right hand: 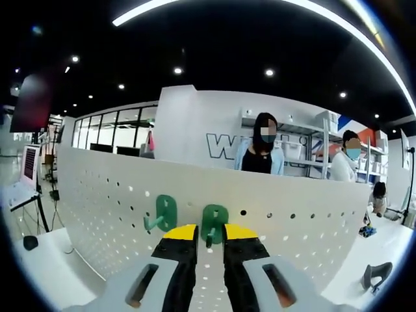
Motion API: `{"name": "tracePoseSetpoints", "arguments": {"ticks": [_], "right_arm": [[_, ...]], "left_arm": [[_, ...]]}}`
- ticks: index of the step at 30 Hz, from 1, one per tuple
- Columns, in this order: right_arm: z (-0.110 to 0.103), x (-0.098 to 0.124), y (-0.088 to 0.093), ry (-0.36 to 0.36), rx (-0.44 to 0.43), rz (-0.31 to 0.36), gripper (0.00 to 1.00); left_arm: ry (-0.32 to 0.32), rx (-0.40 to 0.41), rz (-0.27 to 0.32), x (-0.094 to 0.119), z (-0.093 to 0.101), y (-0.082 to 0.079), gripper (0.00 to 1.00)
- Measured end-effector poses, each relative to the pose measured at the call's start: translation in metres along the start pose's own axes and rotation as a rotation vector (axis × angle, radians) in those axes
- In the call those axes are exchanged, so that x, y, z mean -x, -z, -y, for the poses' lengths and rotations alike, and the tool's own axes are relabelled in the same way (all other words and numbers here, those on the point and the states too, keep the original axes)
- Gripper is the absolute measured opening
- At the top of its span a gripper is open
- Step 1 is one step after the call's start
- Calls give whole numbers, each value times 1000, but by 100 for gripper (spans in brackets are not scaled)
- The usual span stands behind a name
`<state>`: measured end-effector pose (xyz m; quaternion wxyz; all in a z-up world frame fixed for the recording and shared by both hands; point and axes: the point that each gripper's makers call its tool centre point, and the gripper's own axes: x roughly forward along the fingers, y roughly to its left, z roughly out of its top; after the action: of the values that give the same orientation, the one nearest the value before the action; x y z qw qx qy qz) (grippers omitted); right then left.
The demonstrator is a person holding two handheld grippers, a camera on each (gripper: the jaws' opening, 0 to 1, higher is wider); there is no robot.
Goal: Insert the hook assembly into the mounting plate slot until the hook locks in place.
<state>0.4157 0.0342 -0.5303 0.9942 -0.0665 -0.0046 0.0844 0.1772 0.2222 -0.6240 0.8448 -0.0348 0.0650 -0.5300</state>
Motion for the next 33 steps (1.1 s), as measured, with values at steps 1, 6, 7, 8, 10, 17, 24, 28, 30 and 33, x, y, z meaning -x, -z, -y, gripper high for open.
{"name": "tracePoseSetpoints", "arguments": {"ticks": [1, 6, 7, 8, 10, 17, 24, 28, 30, 33], "right_arm": [[0, 0, 0, -1, -1, 2, 14], [0, 3, 1, 0, -1, -2, 14], [-1, 4, 1, -2, -1, 0, 14], [-1, 5, 0, -1, -2, 2, 15], [-1, 6, 2, -1, 0, -1, 15], [1, 14, 4, 2, -3, -4, 17], [0, 22, 7, -3, -17, -7, 23], [0, 25, 9, -7, -28, -6, 29], [0, 27, 9, -7, -30, -6, 29], [-1, 31, 8, -13, -41, 0, 33]], "left_arm": [[0, -1, 1, 0, 0, 0, 89], [-4, -1, 0, 1, -1, 0, 89], [-4, -1, 1, 1, -1, -1, 89], [-4, 0, 3, 1, -1, -1, 89], [-4, -3, 3, 1, 0, -1, 89], [-3, -4, 0, 1, 0, -2, 89], [0, -8, 0, 1, 2, -4, 89], [0, -8, 0, 0, 3, -5, 90], [0, -10, -1, 1, 3, -5, 89], [1, -11, 0, 1, 4, -6, 89]]}}
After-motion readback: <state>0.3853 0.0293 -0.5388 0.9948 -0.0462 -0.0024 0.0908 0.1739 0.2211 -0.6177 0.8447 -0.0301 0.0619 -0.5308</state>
